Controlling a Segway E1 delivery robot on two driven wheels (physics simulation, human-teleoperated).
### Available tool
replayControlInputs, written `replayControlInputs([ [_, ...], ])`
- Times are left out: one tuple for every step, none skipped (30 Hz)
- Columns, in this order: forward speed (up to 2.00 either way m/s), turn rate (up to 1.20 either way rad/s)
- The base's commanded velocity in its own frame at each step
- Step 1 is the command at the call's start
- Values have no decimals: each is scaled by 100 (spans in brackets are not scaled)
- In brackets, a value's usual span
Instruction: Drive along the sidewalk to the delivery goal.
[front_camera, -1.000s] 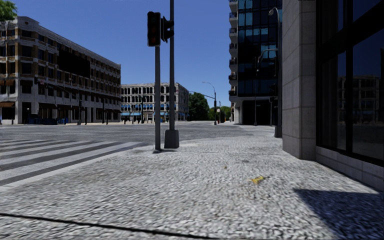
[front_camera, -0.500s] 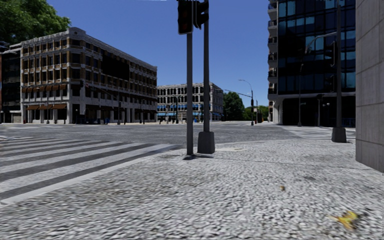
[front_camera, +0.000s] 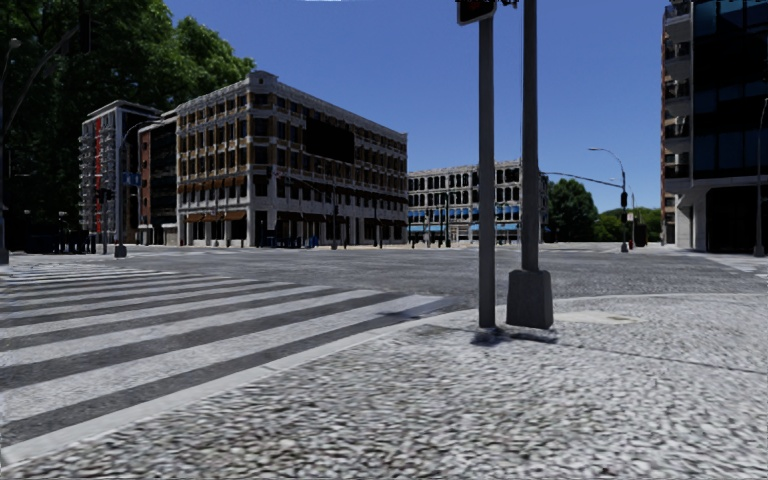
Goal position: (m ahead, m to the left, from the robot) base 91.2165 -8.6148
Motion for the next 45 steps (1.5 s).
replayControlInputs([
  [171, 62],
  [172, 62],
  [172, 62],
  [172, 62],
  [172, 62],
  [173, 62],
  [173, 62],
  [173, 62],
  [173, 62],
  [174, 62],
  [174, 62],
  [174, 62],
  [175, 62],
  [176, 62],
  [177, 62],
  [177, 62],
  [178, 62],
  [178, 62],
  [178, 62],
  [178, 62],
  [178, 62],
  [178, 62],
  [178, 62],
  [178, 62],
  [178, 62],
  [179, 62],
  [179, 62],
  [180, 62],
  [182, 62],
  [185, 62],
  [188, 62],
  [188, 62],
  [191, 62],
  [195, 62],
  [197, 62],
  [197, 62],
  [198, 62],
  [198, 62],
  [198, 62],
  [199, 56],
  [199, 53],
  [199, 52],
  [199, 52],
  [199, 55],
  [199, 60],
])
